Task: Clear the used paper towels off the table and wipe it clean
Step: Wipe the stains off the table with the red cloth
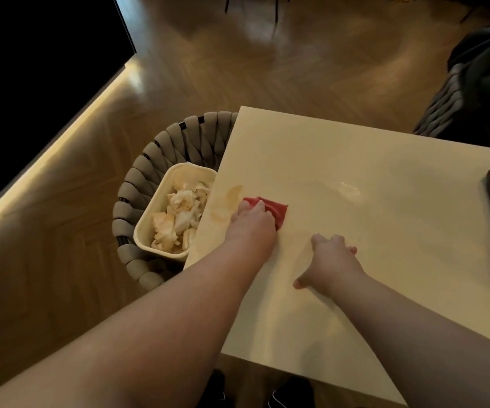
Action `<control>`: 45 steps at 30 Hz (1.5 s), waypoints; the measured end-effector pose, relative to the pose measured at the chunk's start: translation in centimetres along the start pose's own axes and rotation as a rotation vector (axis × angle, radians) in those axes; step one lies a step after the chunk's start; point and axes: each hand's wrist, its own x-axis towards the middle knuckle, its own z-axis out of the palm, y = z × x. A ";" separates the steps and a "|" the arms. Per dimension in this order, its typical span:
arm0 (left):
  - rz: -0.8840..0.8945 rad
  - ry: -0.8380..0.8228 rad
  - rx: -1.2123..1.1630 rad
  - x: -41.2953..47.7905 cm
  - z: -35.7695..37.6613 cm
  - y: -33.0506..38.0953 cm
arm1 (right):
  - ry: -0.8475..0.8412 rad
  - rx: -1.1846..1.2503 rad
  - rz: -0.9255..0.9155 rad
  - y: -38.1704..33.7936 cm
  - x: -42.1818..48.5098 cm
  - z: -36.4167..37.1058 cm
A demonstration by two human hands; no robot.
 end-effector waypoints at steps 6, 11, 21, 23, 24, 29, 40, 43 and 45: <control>0.018 0.031 -0.073 -3.4 3.0 -2.9 | -0.010 -0.019 -0.011 0.3 0.2 0.2; -0.003 0.013 -0.073 -4.1 3.3 -6.0 | -0.022 -0.018 -0.017 0.2 0.2 0.1; -0.001 0.172 0.088 3.8 0.9 -7.6 | -0.046 -0.007 -0.014 0.1 0.5 0.1; 0.024 0.197 0.153 5.6 -0.6 -7.1 | -0.055 -0.006 -0.013 0.1 0.6 0.1; 0.030 0.194 0.214 6.3 -1.1 -6.7 | -0.060 -0.003 -0.013 0.1 0.5 0.0; 0.067 0.155 0.343 7.2 -3.5 -5.0 | -0.067 0.005 -0.014 0.0 0.4 -0.2; 0.296 0.003 0.072 -3.8 3.5 -3.3 | -0.064 -0.003 -0.006 -0.2 0.2 -0.3; 0.202 -0.001 0.067 -2.6 2.7 -4.2 | -0.069 0.002 -0.013 -0.1 0.2 -0.3; 0.092 0.009 0.042 -0.1 1.2 -5.1 | -0.076 0.005 -0.012 0.0 0.2 -0.2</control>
